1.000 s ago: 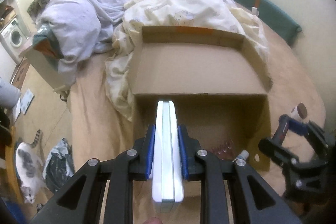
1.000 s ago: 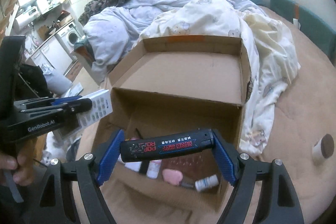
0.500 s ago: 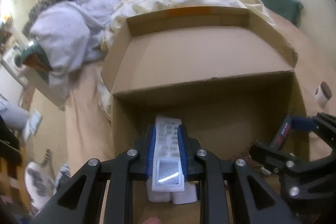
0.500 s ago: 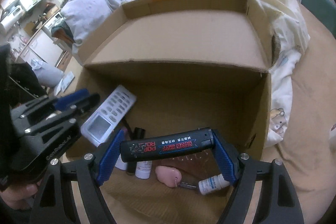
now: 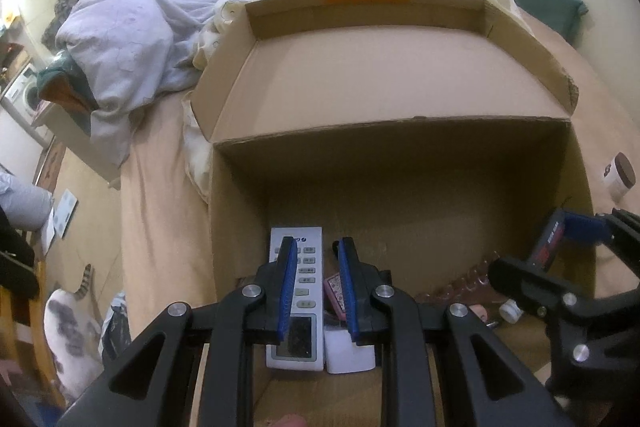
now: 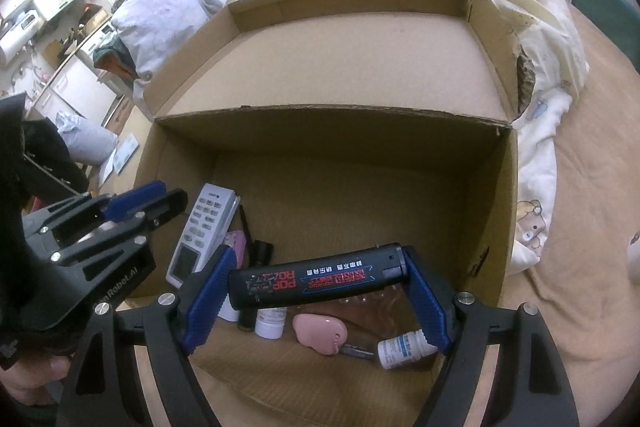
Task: Organize rigid objects
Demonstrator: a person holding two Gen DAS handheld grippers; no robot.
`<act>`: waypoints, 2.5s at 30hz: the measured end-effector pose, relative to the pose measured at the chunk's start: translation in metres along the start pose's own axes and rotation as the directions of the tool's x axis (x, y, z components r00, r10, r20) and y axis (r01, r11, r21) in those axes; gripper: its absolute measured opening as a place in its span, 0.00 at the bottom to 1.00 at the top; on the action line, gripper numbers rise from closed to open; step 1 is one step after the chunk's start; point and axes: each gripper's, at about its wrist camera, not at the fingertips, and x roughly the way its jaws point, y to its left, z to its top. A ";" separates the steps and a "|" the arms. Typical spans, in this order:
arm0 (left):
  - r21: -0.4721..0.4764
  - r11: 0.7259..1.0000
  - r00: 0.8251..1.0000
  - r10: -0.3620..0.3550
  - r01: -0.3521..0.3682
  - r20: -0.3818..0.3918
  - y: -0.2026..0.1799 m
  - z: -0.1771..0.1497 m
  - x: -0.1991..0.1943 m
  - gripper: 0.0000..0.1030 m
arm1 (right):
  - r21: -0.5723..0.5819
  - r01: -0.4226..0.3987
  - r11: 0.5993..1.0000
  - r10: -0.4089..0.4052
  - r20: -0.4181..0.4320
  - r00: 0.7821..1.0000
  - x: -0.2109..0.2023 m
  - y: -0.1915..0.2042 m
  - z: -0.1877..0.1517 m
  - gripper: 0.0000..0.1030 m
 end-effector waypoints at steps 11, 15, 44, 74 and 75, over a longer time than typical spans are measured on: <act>-0.030 0.999 0.999 -0.036 0.036 0.008 0.003 -0.001 -0.008 0.76 | 0.043 -0.034 0.998 0.029 0.131 0.991 -0.025 -0.009 0.005 1.00; -0.032 0.999 0.999 -0.032 0.033 0.011 0.000 -0.002 -0.009 0.91 | 0.050 -0.027 0.998 0.020 0.141 0.990 -0.028 -0.012 0.005 1.00; -0.164 0.986 0.986 0.025 0.002 0.165 0.045 -0.045 -0.140 0.91 | 0.049 0.011 0.999 -0.025 0.276 0.961 -0.152 0.003 -0.042 1.00; -0.189 0.982 0.942 0.078 -0.016 0.326 0.045 -0.116 -0.168 0.94 | 0.052 0.131 0.990 -0.141 0.409 0.902 -0.152 0.020 -0.124 1.00; -0.187 0.982 0.944 0.078 -0.018 0.321 0.045 -0.116 -0.167 0.98 | 0.053 0.135 0.989 -0.144 0.413 0.899 -0.152 0.020 -0.124 1.00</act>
